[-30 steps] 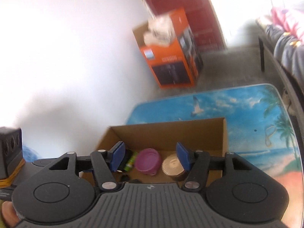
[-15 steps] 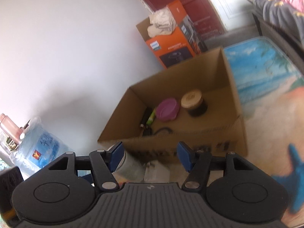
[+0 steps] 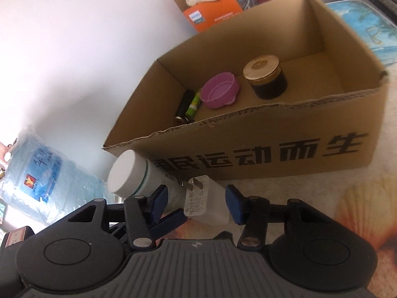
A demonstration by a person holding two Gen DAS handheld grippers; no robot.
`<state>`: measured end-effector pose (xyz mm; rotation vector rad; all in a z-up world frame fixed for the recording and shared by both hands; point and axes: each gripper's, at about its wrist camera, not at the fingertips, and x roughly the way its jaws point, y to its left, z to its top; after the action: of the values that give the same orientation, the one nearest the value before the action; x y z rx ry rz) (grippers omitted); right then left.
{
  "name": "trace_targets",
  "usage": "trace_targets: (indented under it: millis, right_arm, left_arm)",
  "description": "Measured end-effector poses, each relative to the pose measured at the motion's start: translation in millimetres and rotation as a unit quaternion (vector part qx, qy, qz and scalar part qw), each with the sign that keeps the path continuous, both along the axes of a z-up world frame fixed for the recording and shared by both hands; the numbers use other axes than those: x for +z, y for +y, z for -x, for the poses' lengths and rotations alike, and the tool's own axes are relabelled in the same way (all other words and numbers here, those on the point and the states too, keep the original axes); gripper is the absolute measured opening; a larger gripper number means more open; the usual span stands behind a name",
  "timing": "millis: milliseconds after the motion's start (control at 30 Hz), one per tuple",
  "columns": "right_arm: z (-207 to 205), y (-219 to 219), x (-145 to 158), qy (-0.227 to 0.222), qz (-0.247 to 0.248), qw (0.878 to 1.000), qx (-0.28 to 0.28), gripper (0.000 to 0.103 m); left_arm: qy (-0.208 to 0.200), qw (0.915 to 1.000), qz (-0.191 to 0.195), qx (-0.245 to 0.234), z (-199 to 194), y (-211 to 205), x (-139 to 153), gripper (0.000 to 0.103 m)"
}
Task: Organize rigid objects
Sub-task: 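Move the right gripper to the white charger plug and grasp it, then lift the white charger plug toward the box with the right gripper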
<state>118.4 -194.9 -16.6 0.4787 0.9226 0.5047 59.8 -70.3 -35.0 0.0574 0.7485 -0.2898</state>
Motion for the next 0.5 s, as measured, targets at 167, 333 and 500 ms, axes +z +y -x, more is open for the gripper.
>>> trace_targets:
  millis: [167, 333, 500]
  right_arm:
    - [-12.9, 6.5, -8.0, 0.016, -0.002, 1.0, 0.008, 0.05]
    - [-16.3, 6.3, -16.3, 0.036, -0.02, 0.999, 0.007, 0.047]
    - [-12.1, -0.8, -18.4, 0.043, -0.031, 0.999, -0.005, 0.047]
  left_arm:
    - [-0.006, 1.0, 0.001, 0.004, -8.3, -4.2, -1.0, 0.048]
    - [-0.003, 1.0, 0.008, 0.0, -9.9, -3.9, -0.9, 0.047]
    - [0.001, 0.9998, 0.016, -0.008, -8.2, -3.0, 2.6, 0.047]
